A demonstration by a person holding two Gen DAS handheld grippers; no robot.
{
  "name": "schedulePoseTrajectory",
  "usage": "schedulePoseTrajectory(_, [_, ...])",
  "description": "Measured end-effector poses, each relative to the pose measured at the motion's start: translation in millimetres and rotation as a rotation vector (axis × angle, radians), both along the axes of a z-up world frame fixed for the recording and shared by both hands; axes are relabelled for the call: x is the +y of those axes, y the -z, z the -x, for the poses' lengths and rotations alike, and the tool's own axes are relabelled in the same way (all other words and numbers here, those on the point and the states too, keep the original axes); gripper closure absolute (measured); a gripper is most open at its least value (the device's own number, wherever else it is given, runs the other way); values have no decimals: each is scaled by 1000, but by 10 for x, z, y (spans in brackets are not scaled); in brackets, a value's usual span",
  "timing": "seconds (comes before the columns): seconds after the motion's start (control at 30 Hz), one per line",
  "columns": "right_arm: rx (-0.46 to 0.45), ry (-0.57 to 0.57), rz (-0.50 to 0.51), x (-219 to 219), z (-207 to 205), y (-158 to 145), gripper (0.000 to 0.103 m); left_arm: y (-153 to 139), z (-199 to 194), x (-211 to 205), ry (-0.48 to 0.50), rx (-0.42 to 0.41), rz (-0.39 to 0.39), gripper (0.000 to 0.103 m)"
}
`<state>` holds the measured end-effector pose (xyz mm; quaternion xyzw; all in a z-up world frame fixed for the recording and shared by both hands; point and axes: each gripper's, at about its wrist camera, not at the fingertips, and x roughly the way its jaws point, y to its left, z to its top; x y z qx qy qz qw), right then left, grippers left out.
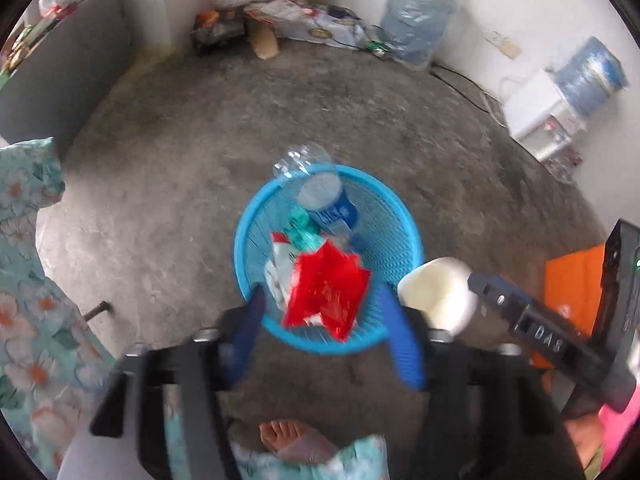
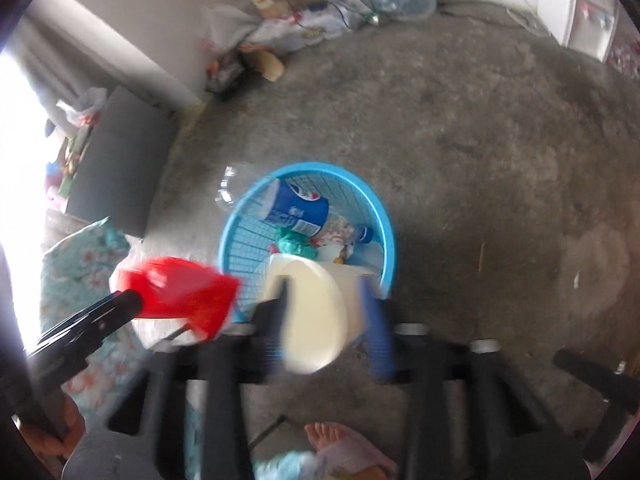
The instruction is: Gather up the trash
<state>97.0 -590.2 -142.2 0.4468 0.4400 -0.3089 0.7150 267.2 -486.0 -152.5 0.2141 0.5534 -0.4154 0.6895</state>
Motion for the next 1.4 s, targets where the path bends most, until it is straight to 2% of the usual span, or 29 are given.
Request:
schedulePoseTrajectory(0.13, [-54,56,-40,-30,90,103,53,-6,-48,31,-39,3,40,34])
schedulePoseTrajectory(0.23, [-86,66,-16,29,195,21,51,-146,-87,168,-68,-25,79,33])
schedulePoseTrajectory(0.37, [-100,65,11,142,326,-132,51,-476,-63,406,-91,-48,149,32])
schedulePoseTrajectory(0.53, [-115,-1,105,434,426,-542,45,-1074,109,902,-90,-92,283,29])
schedulePoseTrajectory(0.67, [-169,-113,234,834,436,-1043,31,-1641,356,1542,-106,-176,399,18])
schedulePoseTrajectory(0.8, [-247,-243,370,1339,411,-1541,18,-2104,627,2230,-181,-274,482,5])
schedulePoseTrajectory(0.87, [-290,-310,420,1598,396,-1743,11,-2276,782,2587,-226,-321,513,5])
schedulePoseTrajectory(1.0, [-338,-418,477,2050,357,-2031,8,-2457,1020,3156,-308,-361,527,5])
schedulePoseTrajectory(1.1, [-368,-470,483,2284,362,-2178,8,-2537,1191,3546,-372,-406,520,5])
schedulePoseTrajectory(1.4, [-417,-544,566,2978,592,-2480,8,-2641,1695,4382,-568,-513,490,5])
